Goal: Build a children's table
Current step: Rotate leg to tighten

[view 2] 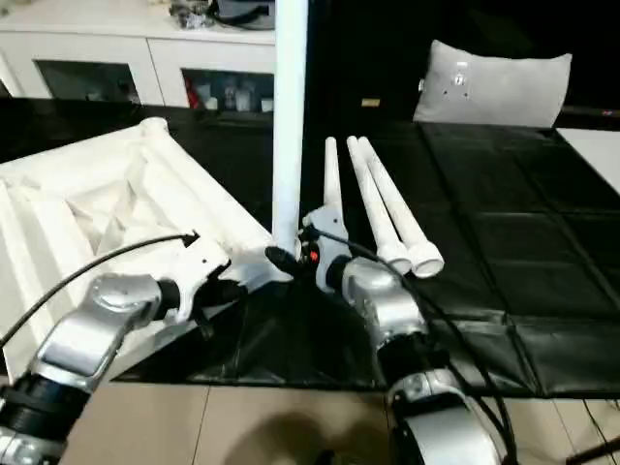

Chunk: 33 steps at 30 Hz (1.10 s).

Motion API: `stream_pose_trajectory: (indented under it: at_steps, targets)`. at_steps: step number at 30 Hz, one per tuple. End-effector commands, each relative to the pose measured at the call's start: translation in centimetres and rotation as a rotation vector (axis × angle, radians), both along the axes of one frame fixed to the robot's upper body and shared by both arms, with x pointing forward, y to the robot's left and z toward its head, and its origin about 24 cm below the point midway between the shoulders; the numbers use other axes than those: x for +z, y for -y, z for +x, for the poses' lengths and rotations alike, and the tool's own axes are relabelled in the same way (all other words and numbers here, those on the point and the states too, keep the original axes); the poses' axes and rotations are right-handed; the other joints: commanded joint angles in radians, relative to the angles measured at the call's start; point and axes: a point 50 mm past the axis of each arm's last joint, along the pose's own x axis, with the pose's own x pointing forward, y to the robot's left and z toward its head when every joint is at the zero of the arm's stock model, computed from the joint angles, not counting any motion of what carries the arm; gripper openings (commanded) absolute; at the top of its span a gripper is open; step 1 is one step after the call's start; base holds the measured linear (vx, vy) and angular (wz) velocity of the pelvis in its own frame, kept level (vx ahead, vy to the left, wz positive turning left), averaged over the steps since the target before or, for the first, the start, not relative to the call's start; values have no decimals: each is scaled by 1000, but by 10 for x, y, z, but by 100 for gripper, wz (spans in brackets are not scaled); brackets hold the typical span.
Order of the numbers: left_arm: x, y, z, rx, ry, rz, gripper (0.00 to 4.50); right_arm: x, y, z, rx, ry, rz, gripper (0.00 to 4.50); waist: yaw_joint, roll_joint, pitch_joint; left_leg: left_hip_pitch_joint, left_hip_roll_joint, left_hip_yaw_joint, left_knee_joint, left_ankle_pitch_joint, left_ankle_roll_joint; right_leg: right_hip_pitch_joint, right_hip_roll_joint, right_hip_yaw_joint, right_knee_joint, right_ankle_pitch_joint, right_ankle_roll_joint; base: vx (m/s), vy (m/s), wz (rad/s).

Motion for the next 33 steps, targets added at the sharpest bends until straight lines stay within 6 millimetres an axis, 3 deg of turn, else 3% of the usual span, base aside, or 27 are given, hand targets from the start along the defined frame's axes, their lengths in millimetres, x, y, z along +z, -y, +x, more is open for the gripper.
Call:
stream_pose_trajectory:
  at_steps: [1, 2, 3, 4, 5, 6, 7, 8, 9, 10, 11, 12, 13, 14, 15, 19, 22, 23, 27, 28, 30, 33]
  targets:
    - [21, 23, 5, -79, 98, -39, 0, -12, -17, -14, 115, -46, -1, 376, -31, 7, -51, -7, -38, 24, -32, -442, 42, 42, -39, -50, -163, -768, 142, 0, 0, 0]
    - [20, 22, 5, -81, 99, -31, 0, -12, -14, -14, 120, -42, -4, 380, -20, 26, -61, -29, -11, 4, -63, -452, 38, 83, -49, -19, -114, -663, 114, 84, 52, -15]
    - [20, 21, 5, -81, 99, -22, 0, -11, -11, -15, 127, -28, -9, 383, -10, 32, -54, -61, 30, -16, -103, -518, 42, 107, -50, 3, -63, -569, 85, 90, 2, -3]
    - [19, 19, 5, -94, 104, -10, 0, -9, -5, -15, 136, -14, -15, 397, 3, 19, -45, -40, 67, -28, -148, -630, 32, 77, -52, 97, 24, -293, -33, 90, 2, -3]
    - [18, 15, 4, -113, 106, 9, 0, -6, 5, -15, 152, 16, -24, 409, 11, 5, -44, -11, 18, -4, -118, -616, 21, 44, -47, 86, -44, -458, -25, 56, -36, 19]
    - [16, 12, 4, -139, 111, 25, 0, -3, 14, -15, 170, 46, -25, 409, 16, -14, -30, 73, -76, 50, -8, -474, 22, -69, -51, 33, -158, -838, 43, 81, 13, 15]
    - [16, 12, 4, -139, 111, 25, 0, -3, 14, -15, 170, 46, -25, 417, 7, -14, -51, 5, -78, 42, -9, -353, 52, 2, -58, 18, -135, -892, 104, 81, 13, 15]
    - [15, 10, 3, -152, 103, 27, 0, 0, 20, -15, 186, 59, -27, 417, 19, -9, -70, -38, -65, 29, -36, -280, 57, 45, -67, 45, -102, -800, 101, 129, 35, -11]
    - [15, 8, 2, -179, 100, 26, 0, 4, 29, -15, 212, 76, -31, 438, 27, -1, -74, -57, -41, 14, -57, -208, 60, 50, -63, 54, -92, -661, 66, 105, 32, -6]
    - [14, 5, 2, -196, 88, 29, 0, 8, 37, -15, 238, 92, -37, 438, 35, 7, -83, -53, -29, 16, -62, -132, 66, 41, -56, 69, -73, -502, -8, 105, 32, -6]
    - [13, 2, 1, -214, 81, 37, 0, 12, 43, -15, 262, 108, -45, 446, 37, 7, -82, -53, -22, 18, -64, -112, 75, 36, -52, 76, -62, -435, -51, 0, 0, 0]
    - [13, -2, 1, -243, 77, 48, 0, 17, 50, -15, 290, 125, -52, 446, 37, 6, -74, -58, -20, 23, -70, -145, 88, 33, -43, 81, -52, -392, -103, 0, 0, 0]
    - [13, -2, 1, -243, 77, 48, 0, 17, 50, -15, 290, 125, -52, 446, 37, 5, -73, -60, -21, 23, -72, -170, 89, 32, -40, 84, -48, -396, -114, 0, 0, 0]
    - [12, -6, 0, -277, 64, 57, 0, 24, 57, -15, 326, 138, -53, 446, 39, 6, -77, -55, -20, 25, -72, -183, 88, 33, -41, 93, -43, -375, -135, 0, 0, 0]
    - [12, -7, -1, -290, 63, 59, 0, 26, 58, -15, 337, 142, -53, 446, 41, 5, -83, -59, -19, 25, -72, -148, 101, 41, -40, 98, -34, -317, -155, 0, 0, 0]
    - [11, -18, -9, -470, 27, 80, 0, 38, 70, -18, 478, 160, -102, 446, 57, 4, -89, -59, -19, 29, -65, -26, 141, 44, -40, 109, -8, -152, -224, 0, 0, 0]
    - [10, -22, -12, -527, 5, 99, 0, 40, 72, -19, 520, 164, -122, 446, 58, -2, -90, -62, -22, 34, -60, 17, 159, 46, -41, 113, 1, -118, -238, 0, 0, 0]
    - [9, -27, -15, -580, -22, 124, 0, 40, 72, -20, 571, 159, -137, 446, 61, -4, -87, -63, -23, 37, -61, 5, 161, 45, -41, 113, -2, -146, -235, 0, 0, 0]
    - [9, -31, -16, -641, -43, 147, 0, 41, 70, -23, 645, 146, -144, 446, 68, -7, -77, -55, -19, 44, -69, -103, 116, 40, -42, 118, -20, -310, -190, 0, 0, 0]
    - [9, -31, -16, -662, -50, 156, 0, 40, 66, -25, 674, 136, -138, 420, 70, -5, -76, -52, -18, 45, -70, -127, 103, 37, -43, 119, -24, -349, -175, 0, 0, 0]
    - [9, -31, -16, -683, -56, 159, 0, 38, 63, -28, 705, 121, -133, 420, 72, -4, -75, -47, -17, 47, -72, -148, 88, 33, -41, 120, -26, -367, -167, 0, 0, 0]
    - [10, -30, -16, -711, -54, 148, 0, 35, 58, -31, 738, 107, -123, 380, 74, -6, -77, -48, -17, 47, -73, -150, 77, 35, -41, 122, -25, -371, -160, 0, 0, 0]
